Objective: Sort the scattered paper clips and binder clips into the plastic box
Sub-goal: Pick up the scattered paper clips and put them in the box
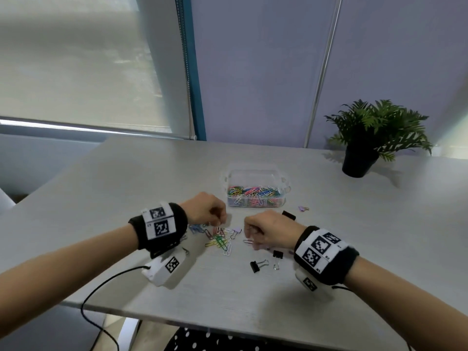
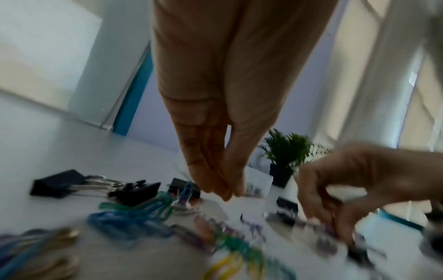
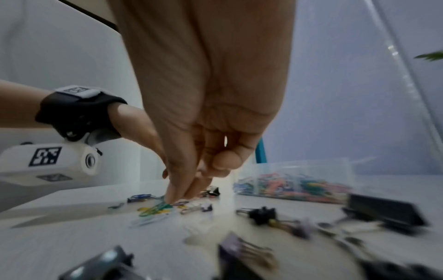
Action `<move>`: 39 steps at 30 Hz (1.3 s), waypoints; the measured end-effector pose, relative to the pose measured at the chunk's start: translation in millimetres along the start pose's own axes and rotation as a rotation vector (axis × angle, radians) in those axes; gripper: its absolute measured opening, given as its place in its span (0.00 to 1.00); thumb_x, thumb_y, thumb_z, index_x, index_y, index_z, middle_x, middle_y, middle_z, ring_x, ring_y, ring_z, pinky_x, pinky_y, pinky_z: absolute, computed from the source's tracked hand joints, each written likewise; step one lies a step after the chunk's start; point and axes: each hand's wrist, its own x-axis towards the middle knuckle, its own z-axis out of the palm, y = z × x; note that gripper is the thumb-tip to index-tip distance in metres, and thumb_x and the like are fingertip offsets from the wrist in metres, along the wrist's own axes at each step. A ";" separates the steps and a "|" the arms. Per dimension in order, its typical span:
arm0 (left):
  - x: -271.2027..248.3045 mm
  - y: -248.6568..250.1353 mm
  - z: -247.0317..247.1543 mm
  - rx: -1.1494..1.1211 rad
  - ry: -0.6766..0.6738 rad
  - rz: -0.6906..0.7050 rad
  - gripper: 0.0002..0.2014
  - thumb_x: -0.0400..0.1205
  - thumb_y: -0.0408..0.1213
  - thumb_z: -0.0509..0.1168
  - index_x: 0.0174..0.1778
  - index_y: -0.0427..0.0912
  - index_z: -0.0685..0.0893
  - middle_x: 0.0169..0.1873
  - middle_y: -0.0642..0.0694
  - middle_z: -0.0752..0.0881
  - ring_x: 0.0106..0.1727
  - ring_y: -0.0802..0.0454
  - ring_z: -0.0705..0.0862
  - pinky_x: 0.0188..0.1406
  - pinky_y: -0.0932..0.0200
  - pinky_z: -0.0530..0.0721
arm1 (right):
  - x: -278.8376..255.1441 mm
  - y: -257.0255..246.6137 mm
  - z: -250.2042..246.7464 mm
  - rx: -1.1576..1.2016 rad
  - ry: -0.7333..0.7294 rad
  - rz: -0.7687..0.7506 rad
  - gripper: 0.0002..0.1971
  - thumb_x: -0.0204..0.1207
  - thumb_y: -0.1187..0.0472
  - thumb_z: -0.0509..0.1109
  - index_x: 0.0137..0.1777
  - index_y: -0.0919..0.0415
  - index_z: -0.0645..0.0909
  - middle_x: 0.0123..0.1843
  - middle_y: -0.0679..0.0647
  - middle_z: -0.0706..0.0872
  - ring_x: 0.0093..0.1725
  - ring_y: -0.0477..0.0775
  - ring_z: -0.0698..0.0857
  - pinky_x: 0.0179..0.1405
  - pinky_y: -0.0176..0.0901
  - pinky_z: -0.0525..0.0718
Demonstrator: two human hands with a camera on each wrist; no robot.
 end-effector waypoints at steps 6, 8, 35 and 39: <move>-12.8 -6.8 33.8 0.214 -0.007 -0.046 0.20 0.68 0.38 0.77 0.54 0.38 0.83 0.53 0.41 0.84 0.54 0.44 0.82 0.54 0.53 0.79 | 32.7 -24.1 19.9 -0.001 -0.001 -0.044 0.16 0.68 0.70 0.73 0.55 0.60 0.77 0.34 0.47 0.79 0.41 0.55 0.83 0.43 0.50 0.80; -14.5 -8.1 38.5 0.221 0.025 -0.074 0.22 0.68 0.40 0.77 0.55 0.38 0.82 0.55 0.40 0.82 0.57 0.43 0.81 0.57 0.51 0.79 | 37.2 -26.6 24.8 0.002 0.004 -0.005 0.16 0.67 0.67 0.75 0.53 0.59 0.76 0.38 0.52 0.83 0.44 0.58 0.82 0.42 0.48 0.77; -30.8 8.0 43.5 0.424 -0.040 -0.043 0.10 0.77 0.33 0.61 0.53 0.37 0.81 0.53 0.37 0.85 0.55 0.38 0.83 0.48 0.50 0.79 | 31.4 -29.9 28.5 -0.047 -0.015 -0.001 0.10 0.73 0.72 0.65 0.37 0.55 0.74 0.43 0.55 0.90 0.44 0.55 0.87 0.30 0.40 0.71; -24.9 2.7 37.4 0.249 -0.071 -0.012 0.07 0.76 0.30 0.63 0.48 0.36 0.82 0.47 0.37 0.87 0.48 0.44 0.84 0.44 0.59 0.78 | 30.2 -15.6 26.0 0.010 -0.017 -0.027 0.13 0.68 0.70 0.71 0.34 0.52 0.73 0.41 0.52 0.88 0.42 0.52 0.83 0.27 0.37 0.68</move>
